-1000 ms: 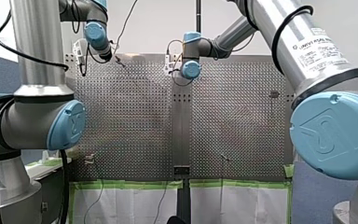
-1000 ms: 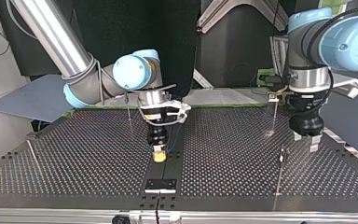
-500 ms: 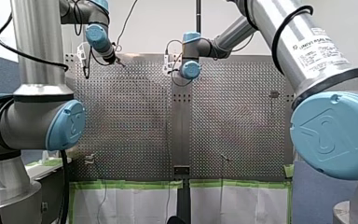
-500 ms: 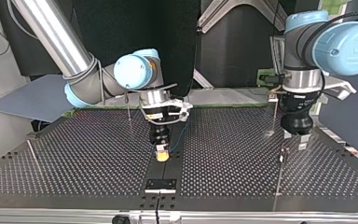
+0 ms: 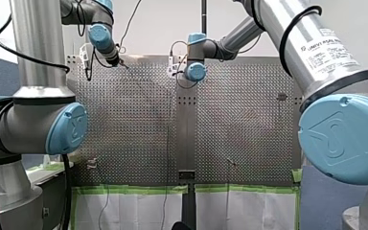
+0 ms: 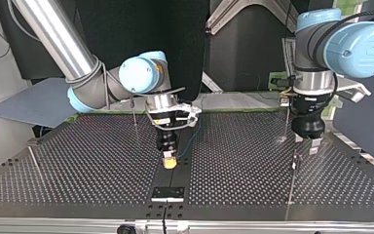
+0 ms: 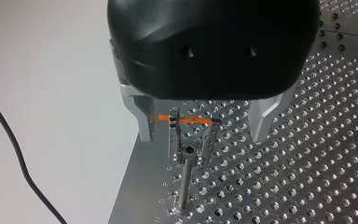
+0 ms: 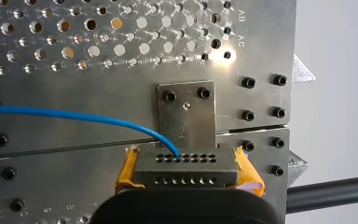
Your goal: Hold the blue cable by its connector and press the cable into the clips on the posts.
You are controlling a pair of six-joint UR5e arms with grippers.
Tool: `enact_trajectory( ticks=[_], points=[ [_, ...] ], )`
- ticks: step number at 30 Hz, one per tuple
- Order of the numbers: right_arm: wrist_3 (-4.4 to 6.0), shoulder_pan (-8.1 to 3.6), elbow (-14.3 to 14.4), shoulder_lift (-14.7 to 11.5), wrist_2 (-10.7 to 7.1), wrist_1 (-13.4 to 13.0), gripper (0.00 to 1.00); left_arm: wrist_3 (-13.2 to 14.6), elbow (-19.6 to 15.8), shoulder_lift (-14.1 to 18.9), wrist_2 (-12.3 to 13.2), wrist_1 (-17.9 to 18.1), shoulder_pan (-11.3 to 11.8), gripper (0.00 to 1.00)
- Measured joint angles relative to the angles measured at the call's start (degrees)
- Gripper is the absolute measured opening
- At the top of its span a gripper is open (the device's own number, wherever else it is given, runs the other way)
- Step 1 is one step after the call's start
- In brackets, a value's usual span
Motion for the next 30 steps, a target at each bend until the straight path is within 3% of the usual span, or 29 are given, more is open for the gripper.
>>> enact_trajectory(
  ticks=[30],
  points=[
    [0.17,0.17,0.0,0.0,-0.35,0.1,0.00,0.0,0.0,0.2,0.0,-0.2,-0.6,1.00]
  ],
)
